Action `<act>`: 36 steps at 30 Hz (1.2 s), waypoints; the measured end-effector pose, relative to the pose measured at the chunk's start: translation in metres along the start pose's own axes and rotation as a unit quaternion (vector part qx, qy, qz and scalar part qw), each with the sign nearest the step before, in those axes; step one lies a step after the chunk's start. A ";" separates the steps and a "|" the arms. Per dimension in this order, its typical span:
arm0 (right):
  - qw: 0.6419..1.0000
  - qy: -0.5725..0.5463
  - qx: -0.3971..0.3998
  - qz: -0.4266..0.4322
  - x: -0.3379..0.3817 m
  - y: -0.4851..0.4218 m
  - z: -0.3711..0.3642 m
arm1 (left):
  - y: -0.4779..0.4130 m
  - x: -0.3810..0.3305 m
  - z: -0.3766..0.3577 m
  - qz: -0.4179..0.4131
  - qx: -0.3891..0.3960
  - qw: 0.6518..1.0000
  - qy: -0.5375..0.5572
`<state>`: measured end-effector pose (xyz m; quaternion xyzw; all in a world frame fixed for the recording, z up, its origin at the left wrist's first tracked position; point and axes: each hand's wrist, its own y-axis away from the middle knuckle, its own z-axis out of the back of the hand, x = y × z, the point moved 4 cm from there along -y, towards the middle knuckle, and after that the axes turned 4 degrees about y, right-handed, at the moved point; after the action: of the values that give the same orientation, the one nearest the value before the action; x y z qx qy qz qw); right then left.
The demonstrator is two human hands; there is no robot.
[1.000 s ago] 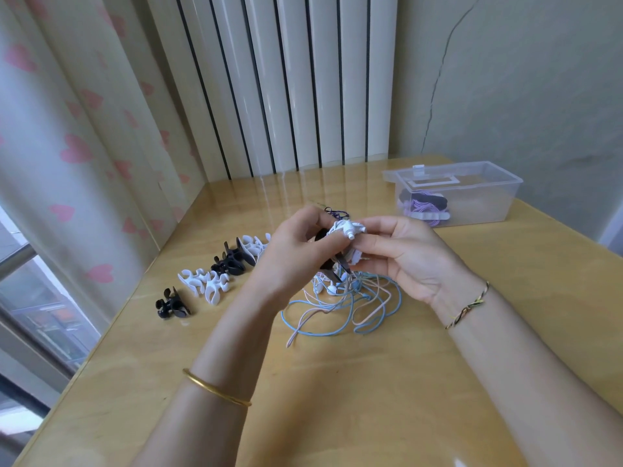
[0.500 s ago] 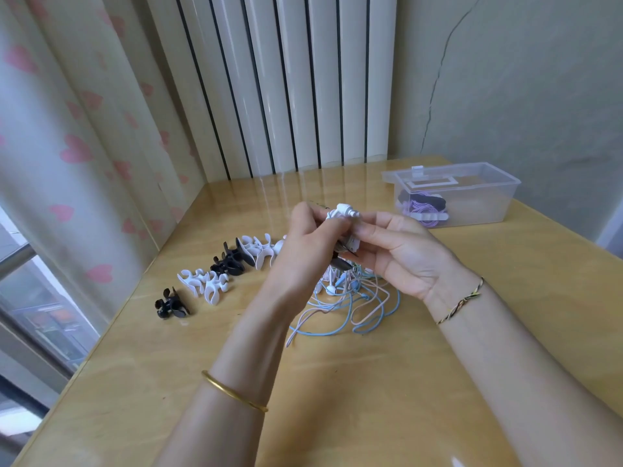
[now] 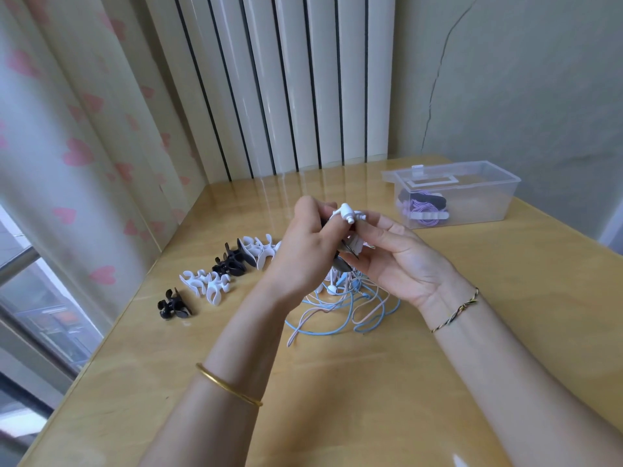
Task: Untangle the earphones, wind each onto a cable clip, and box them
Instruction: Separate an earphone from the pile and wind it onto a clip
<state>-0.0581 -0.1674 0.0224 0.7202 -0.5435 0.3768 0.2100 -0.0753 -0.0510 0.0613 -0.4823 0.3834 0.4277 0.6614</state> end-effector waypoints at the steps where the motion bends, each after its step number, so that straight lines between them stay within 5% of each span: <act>1: 1.000 0.001 -0.004 -0.002 0.000 0.000 -0.002 | 0.000 -0.001 -0.001 0.009 -0.002 1.000 0.014; 9: 0.999 0.032 -0.028 -0.025 -0.001 0.002 -0.002 | 0.000 0.006 -0.008 0.061 -0.050 0.987 0.140; 21: 0.997 0.067 -0.036 -0.033 0.002 -0.001 -0.003 | 0.001 0.009 -0.007 0.052 -0.044 0.995 0.071; 36: 0.975 0.161 -0.104 0.108 0.011 0.001 -0.005 | -0.006 0.005 -0.002 0.082 -0.015 0.991 0.102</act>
<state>-0.0598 -0.1710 0.0340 0.5612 -0.6134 0.4498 0.3262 -0.0683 -0.0531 0.0581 -0.5006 0.4807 0.4348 0.5738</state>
